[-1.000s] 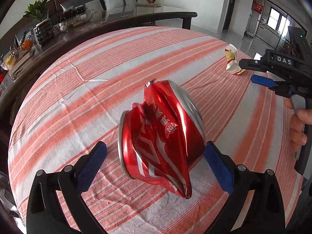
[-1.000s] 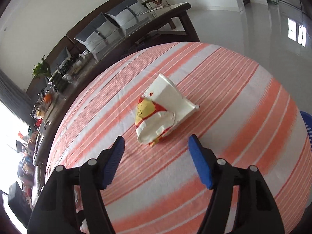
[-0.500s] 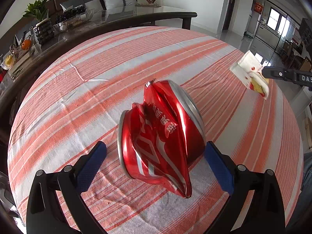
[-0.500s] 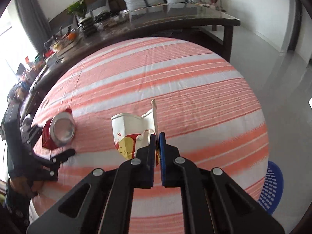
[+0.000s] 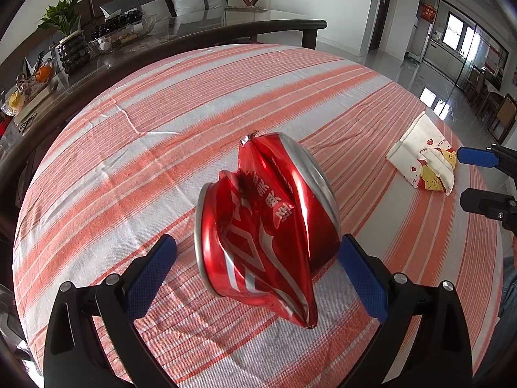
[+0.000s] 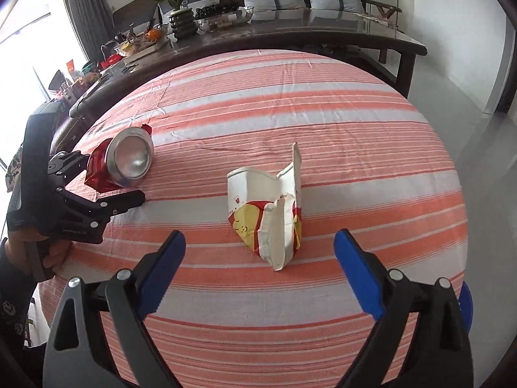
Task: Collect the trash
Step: 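Grasp the white paper cup with the right tool while the left tool holds the can, then carry the can and paper cup to the blue basket and open both tools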
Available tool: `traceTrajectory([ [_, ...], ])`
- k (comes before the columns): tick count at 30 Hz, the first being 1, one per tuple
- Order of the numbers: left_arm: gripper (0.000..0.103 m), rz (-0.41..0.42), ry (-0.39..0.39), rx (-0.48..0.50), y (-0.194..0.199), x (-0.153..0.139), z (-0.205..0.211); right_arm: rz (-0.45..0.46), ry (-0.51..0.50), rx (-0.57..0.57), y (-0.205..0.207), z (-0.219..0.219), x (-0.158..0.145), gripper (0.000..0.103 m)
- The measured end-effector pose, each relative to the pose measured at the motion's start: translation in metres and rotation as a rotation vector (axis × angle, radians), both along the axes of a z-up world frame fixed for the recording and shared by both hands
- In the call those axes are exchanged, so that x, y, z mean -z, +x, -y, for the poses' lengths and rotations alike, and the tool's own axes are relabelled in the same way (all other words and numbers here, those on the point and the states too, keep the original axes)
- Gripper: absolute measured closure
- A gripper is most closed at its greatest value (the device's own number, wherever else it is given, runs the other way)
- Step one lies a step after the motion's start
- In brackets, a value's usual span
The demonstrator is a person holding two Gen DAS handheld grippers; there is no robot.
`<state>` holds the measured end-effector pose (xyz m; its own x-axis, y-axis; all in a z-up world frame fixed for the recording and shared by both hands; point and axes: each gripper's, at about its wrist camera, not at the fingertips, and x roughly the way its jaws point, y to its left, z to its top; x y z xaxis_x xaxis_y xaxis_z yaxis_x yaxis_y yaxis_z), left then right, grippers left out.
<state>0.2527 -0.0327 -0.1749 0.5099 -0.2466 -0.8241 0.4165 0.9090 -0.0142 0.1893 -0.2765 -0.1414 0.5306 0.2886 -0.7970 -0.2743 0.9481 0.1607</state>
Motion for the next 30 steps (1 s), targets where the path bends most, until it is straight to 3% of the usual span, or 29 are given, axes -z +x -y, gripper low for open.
traceTrajectory([
  [4, 0.005, -0.001, -0.016, -0.001, 0.0, -0.001, -0.002, 0.008, 0.015, 0.032, 0.006, -0.002, 0.006, 0.012],
  [8, 0.005, -0.052, -0.195, -0.025, 0.002, -0.01, -0.032, -0.016, 0.11, 0.109, 0.011, 0.016, 0.002, 0.013],
  [10, 0.005, -0.065, -0.275, -0.06, 0.001, -0.014, -0.045, -0.03, 0.114, 0.118, 0.013, 0.02, 0.004, 0.02],
  [13, 0.005, -0.068, -0.249, -0.043, 0.0, -0.018, -0.038, -0.06, 0.125, 0.134, 0.018, 0.024, 0.01, 0.04],
  [14, 0.005, -0.066, -0.214, -0.034, -0.001, -0.018, -0.031, -0.068, 0.139, 0.142, 0.019, 0.026, 0.012, 0.05],
  [15, 0.005, -0.064, -0.182, -0.035, -0.001, -0.017, -0.024, -0.07, 0.151, 0.154, 0.02, 0.027, 0.013, 0.069],
  [17, 0.005, -0.064, -0.133, -0.068, 0.001, -0.016, -0.015, -0.068, 0.187, 0.166, 0.02, 0.029, 0.012, 0.09],
  [18, 0.008, -0.063, -0.124, -0.088, 0.001, -0.016, -0.013, -0.064, 0.172, 0.178, 0.019, 0.03, 0.009, 0.093],
  [19, 0.023, -0.061, -0.126, -0.101, 0.0, -0.017, -0.013, -0.057, 0.163, 0.178, 0.018, 0.029, 0.006, 0.094],
  [20, 0.045, -0.069, -0.139, -0.099, -0.001, -0.017, -0.014, -0.05, 0.163, 0.172, 0.016, 0.029, 0.003, 0.094],
  [30, 0.05, -0.027, -0.179, -0.033, -0.026, -0.037, 0.002, 0.019, 0.176, 0.173, -0.02, 0.056, -0.03, 0.094],
])
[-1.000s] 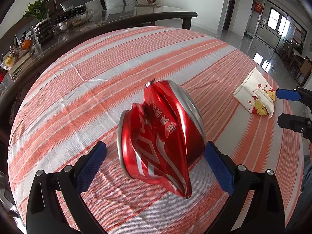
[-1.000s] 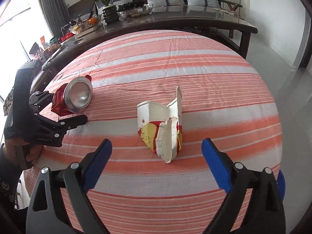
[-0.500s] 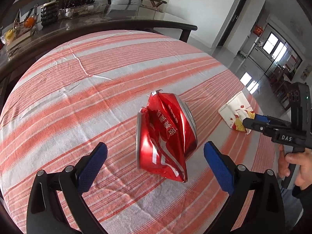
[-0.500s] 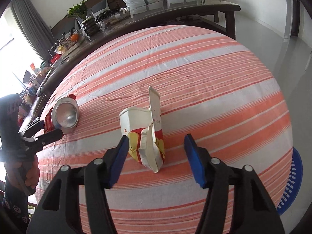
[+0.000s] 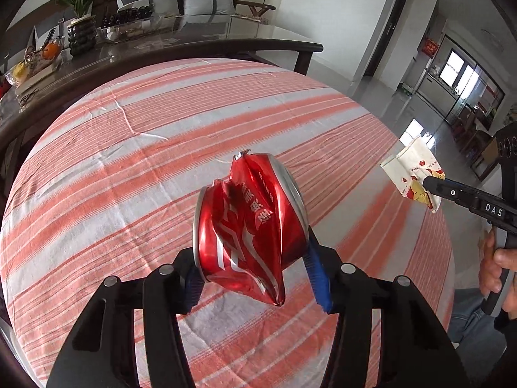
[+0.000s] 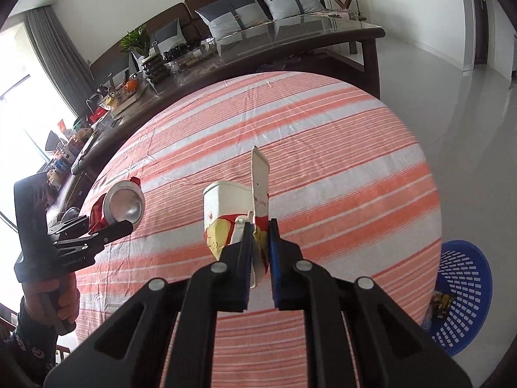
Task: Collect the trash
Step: 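Carry the can and paper cup to the blue basket and open both tools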
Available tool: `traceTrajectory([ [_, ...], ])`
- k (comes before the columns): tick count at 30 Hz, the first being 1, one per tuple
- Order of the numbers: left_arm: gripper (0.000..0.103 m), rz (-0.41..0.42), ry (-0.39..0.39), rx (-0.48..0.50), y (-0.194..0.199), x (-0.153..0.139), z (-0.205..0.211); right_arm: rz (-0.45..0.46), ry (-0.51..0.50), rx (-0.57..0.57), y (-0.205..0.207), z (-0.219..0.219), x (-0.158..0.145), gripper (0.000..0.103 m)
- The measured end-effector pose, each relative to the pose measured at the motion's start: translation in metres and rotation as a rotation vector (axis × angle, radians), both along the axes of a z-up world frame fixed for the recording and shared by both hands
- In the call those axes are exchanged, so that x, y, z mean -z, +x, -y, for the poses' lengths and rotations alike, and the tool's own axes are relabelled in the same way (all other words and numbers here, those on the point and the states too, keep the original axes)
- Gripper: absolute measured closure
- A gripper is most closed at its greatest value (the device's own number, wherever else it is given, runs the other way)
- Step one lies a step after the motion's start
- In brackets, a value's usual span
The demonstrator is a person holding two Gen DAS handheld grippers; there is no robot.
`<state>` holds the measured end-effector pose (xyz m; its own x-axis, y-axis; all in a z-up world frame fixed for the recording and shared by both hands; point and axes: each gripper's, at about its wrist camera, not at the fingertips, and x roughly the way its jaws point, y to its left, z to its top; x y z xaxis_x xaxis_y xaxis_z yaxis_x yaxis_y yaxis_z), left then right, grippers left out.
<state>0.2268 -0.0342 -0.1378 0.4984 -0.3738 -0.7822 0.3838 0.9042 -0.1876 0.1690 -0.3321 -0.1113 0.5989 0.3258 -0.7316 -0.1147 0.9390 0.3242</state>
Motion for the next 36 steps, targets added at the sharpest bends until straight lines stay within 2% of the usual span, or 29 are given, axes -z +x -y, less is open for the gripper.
traceTrajectory([
  [4, 0.05, 0.013, -0.004, 0.079, -0.014, -0.012, 0.037, 0.013, -0.006, 0.034, -0.022, 0.026, -0.009, 0.094],
  [10, 0.05, 0.015, -0.039, 0.248, -0.04, -0.025, 0.115, 0.012, -0.04, 0.173, -0.071, 0.102, -0.011, 0.094],
  [13, 0.05, 0.004, -0.063, 0.342, -0.053, -0.03, 0.163, -0.019, -0.06, 0.271, -0.096, 0.15, 0.002, 0.094],
  [18, 0.05, -0.024, -0.077, 0.477, -0.077, -0.027, 0.248, -0.105, -0.08, 0.415, -0.119, 0.221, 0.04, 0.094],
  [24, 0.049, -0.091, -0.056, 0.579, -0.083, 0.002, 0.346, -0.18, -0.026, 0.553, -0.121, 0.284, 0.095, 0.094],
  [33, 0.049, -0.206, 0.002, 0.585, -0.052, 0.075, 0.452, -0.227, 0.129, 0.671, -0.116, 0.341, 0.169, 0.093],
  [34, 0.048, -0.215, 0.003, 0.585, -0.048, 0.084, 0.461, -0.235, 0.159, 0.677, -0.116, 0.346, 0.181, 0.091],
  [35, 0.04, -0.221, 0.005, 0.586, -0.045, 0.093, 0.47, -0.247, 0.181, 0.691, -0.118, 0.35, 0.193, 0.083],
  [36, 0.031, -0.226, 0.013, 0.583, -0.041, 0.101, 0.478, -0.252, 0.193, 0.712, -0.121, 0.354, 0.202, 0.055],
])
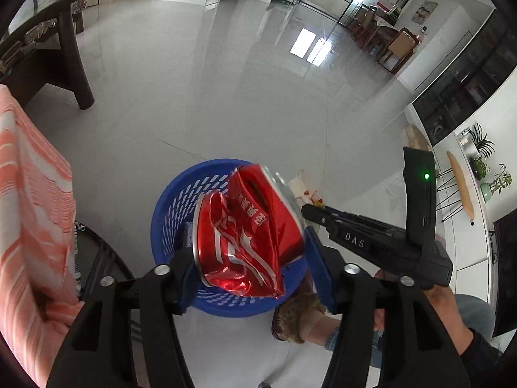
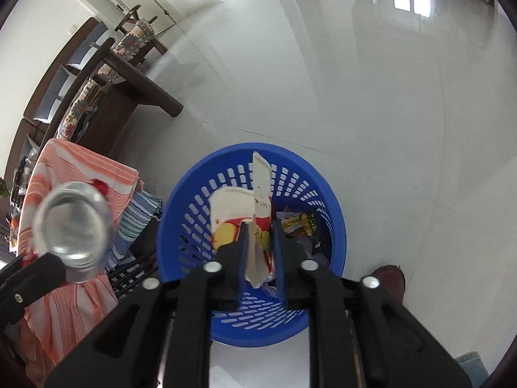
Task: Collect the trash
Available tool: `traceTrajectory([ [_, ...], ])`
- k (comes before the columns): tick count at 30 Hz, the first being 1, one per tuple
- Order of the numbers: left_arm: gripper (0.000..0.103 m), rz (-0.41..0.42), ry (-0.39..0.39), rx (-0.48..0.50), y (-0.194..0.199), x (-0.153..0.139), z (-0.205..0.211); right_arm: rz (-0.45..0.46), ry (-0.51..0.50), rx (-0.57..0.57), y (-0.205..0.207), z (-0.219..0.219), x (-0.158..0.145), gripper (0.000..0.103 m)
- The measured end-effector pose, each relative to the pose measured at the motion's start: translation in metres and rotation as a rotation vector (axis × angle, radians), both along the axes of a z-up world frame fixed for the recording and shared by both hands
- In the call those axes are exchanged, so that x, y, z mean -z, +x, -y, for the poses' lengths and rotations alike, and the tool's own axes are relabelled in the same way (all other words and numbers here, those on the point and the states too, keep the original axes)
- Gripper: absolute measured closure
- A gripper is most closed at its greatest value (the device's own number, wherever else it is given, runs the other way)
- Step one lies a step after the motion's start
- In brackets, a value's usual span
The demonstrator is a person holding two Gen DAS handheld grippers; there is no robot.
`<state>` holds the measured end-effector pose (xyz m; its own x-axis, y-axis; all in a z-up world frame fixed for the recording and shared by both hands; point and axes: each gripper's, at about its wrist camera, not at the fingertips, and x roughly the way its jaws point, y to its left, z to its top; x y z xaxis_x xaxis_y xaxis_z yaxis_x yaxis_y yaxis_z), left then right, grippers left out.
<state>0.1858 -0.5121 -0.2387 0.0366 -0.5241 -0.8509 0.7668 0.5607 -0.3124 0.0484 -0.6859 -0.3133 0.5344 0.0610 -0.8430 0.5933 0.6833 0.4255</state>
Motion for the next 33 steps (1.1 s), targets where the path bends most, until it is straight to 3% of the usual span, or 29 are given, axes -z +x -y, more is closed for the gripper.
traceTrajectory([
  [1, 0.018, 0.006, 0.01, -0.01, 0.004, 0.006, 0.007, 0.003, 0.004, 0.02, -0.004, 0.002, 0.004, 0.046],
  [4, 0.017, 0.005, 0.029, -0.038, 0.011, 0.011, 0.01, -0.002, -0.001, 0.069, -0.018, 0.01, 0.005, 0.044],
  [7, 0.015, 0.045, 0.003, -0.054, 0.007, -0.005, -0.003, -0.012, -0.036, 0.118, -0.03, 0.015, -0.016, 0.032],
  [11, 0.005, 0.217, -0.033, -0.05, -0.029, -0.055, -0.03, 0.023, -0.085, 0.133, -0.048, 0.009, -0.058, 0.019],
  [15, 0.005, 0.452, -0.071, -0.075, -0.083, -0.106, -0.065, 0.121, -0.124, 0.089, -0.077, -0.014, -0.107, 0.005],
  [17, 0.005, 0.546, -0.045, -0.103, -0.109, -0.12, -0.081, 0.162, -0.184, 0.052, -0.096, -0.037, -0.133, 0.005],
  [20, 0.005, 0.626, -0.001, -0.126, -0.136, -0.129, -0.09, 0.205, -0.303, 0.017, -0.12, -0.074, -0.167, 0.005],
  [22, 0.005, 0.663, 0.0, -0.145, -0.148, -0.133, -0.099, 0.284, -0.384, 0.025, -0.139, -0.095, -0.189, 0.005],
  [24, 0.005, 0.627, -0.029, -0.137, -0.155, -0.136, -0.106, 0.338, -0.411, 0.058, -0.155, -0.108, -0.201, 0.005],
  [26, 0.005, 0.554, -0.048, -0.139, -0.155, -0.139, -0.11, 0.3, -0.385, 0.051, -0.157, -0.108, -0.201, 0.005],
  [29, 0.005, 0.509, -0.067, -0.155, -0.157, -0.141, -0.116, 0.279, -0.371, 0.025, -0.16, -0.11, -0.2, 0.005],
  [33, 0.005, 0.435, -0.047, -0.15, -0.16, -0.137, -0.122, 0.165, -0.394, -0.024, -0.159, -0.127, -0.203, 0.005],
])
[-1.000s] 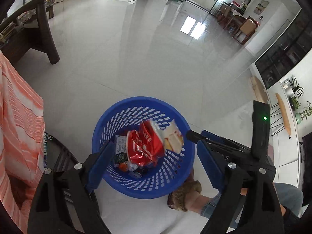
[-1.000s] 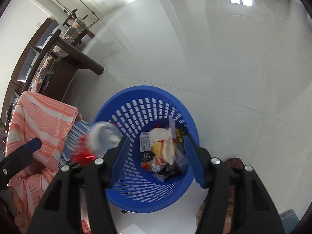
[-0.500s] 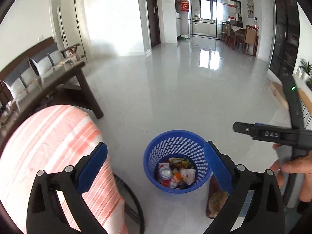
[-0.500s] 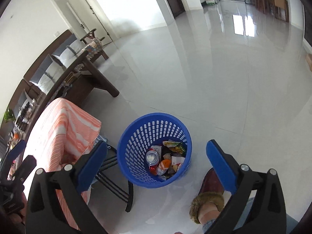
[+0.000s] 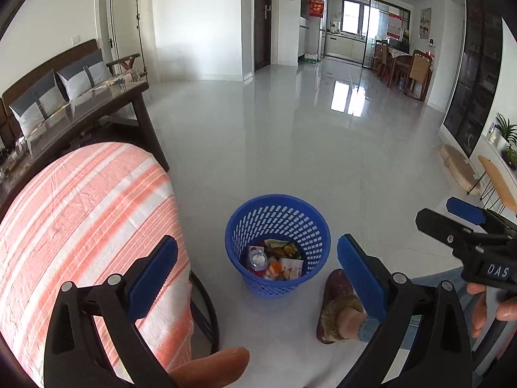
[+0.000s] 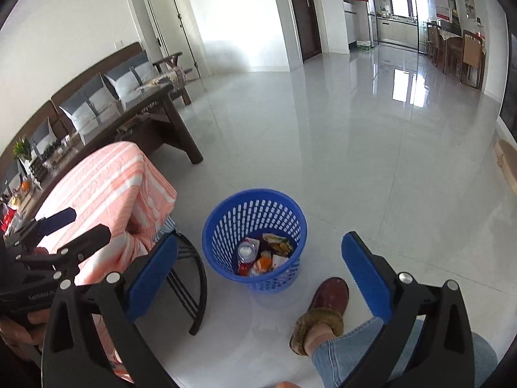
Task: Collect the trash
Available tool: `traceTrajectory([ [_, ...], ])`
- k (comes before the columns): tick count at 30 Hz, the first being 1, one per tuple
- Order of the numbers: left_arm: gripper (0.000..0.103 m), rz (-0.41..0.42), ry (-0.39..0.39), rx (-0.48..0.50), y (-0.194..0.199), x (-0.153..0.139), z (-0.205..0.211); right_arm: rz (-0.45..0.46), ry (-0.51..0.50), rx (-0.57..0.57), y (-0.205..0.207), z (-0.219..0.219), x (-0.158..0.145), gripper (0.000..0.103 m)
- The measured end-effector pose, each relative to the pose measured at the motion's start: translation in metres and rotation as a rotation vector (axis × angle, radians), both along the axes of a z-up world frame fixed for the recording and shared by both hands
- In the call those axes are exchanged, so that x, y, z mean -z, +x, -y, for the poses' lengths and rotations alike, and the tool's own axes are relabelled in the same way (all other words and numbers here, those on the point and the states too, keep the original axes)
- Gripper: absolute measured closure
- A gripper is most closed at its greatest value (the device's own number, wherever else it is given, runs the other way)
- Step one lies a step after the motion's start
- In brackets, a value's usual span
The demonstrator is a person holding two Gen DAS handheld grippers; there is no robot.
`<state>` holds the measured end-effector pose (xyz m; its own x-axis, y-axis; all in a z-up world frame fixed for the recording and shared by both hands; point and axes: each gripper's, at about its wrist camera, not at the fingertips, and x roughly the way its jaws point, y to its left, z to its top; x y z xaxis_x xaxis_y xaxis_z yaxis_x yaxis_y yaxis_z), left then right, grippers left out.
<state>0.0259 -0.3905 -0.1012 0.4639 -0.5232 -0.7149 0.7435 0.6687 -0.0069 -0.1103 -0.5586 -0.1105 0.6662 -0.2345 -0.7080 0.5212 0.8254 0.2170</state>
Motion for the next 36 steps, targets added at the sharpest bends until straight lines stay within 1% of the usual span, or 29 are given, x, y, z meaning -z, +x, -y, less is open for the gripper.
traceTrajectory([
  [6, 0.005, -0.03, 0.043, 0.008, -0.002, 0.008, 0.001, -0.09, -0.02, -0.001, 0.001, -0.019, 0.002, 0.005],
  [13, 0.005, -0.026, 0.079, 0.013, -0.003, 0.012, 0.004, -0.131, -0.026, -0.019, 0.001, -0.031, 0.008, 0.005],
  [23, 0.005, -0.038, 0.086, 0.009, 0.001, 0.015, 0.003, -0.151, -0.026, -0.03, 0.002, -0.036, 0.009, 0.005],
  [36, 0.005, -0.048, 0.085, 0.008, 0.003, 0.015, 0.003, -0.152, -0.022, -0.033, 0.001, -0.039, 0.011, 0.005],
])
